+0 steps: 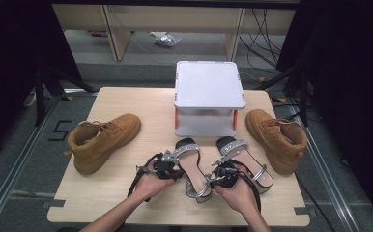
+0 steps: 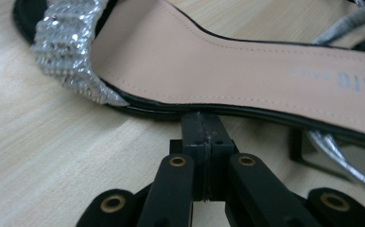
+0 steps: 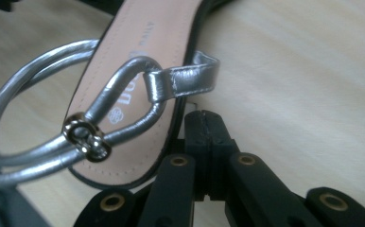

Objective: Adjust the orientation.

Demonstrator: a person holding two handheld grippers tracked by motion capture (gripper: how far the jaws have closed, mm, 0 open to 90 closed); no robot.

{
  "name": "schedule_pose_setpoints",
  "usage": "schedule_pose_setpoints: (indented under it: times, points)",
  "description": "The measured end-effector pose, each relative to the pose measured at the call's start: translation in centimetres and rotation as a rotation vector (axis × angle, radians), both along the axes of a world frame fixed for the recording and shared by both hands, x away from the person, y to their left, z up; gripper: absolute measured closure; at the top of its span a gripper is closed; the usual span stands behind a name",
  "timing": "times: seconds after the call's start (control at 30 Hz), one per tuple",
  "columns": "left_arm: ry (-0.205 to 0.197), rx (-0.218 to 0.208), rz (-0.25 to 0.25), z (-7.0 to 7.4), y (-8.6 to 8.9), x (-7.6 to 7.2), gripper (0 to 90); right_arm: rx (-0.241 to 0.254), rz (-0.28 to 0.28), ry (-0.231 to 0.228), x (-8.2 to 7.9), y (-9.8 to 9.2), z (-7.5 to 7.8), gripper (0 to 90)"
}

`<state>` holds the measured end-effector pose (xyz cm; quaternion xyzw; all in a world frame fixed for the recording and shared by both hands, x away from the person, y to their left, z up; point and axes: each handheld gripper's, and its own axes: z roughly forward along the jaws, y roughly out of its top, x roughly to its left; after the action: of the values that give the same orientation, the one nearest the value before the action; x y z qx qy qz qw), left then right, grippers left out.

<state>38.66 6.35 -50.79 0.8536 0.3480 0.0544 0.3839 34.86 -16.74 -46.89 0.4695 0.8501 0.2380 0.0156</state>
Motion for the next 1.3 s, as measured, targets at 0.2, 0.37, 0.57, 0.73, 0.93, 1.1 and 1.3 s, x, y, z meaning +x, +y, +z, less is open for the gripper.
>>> schedule_pose_setpoints:
  times: [0.2,0.37,0.57,0.73,0.93,1.1,1.3]
  points:
    - [-0.002,-0.003,0.011,0.0,0.0,0.4,89.7,0.030,0.031,-0.009,-0.2,0.5,-0.3,90.0]
    - [-0.003,-0.016,0.024,-0.2,0.4,0.4,89.7,0.068,0.038,0.024,-0.3,0.9,-0.6,90.0]
    - [-0.012,-0.043,0.031,-0.3,0.6,0.4,89.4,0.089,0.042,0.033,-0.3,1.0,-0.7,87.4]
    - [-0.053,-0.105,0.039,0.3,1.9,-0.2,87.1,0.094,-0.022,0.035,0.1,-0.7,-0.1,77.4]
    - [-0.107,-0.179,0.064,1.2,3.9,0.0,83.1,0.119,-0.113,-0.022,0.6,-2.9,1.1,67.6]
    - [-0.143,-0.217,0.087,1.6,4.7,-0.2,80.8,0.145,-0.136,-0.060,0.9,-3.2,1.8,57.4]
    - [-0.158,-0.224,0.103,2.2,5.1,0.0,79.1,0.160,-0.190,-0.115,0.6,-2.6,1.7,48.2]
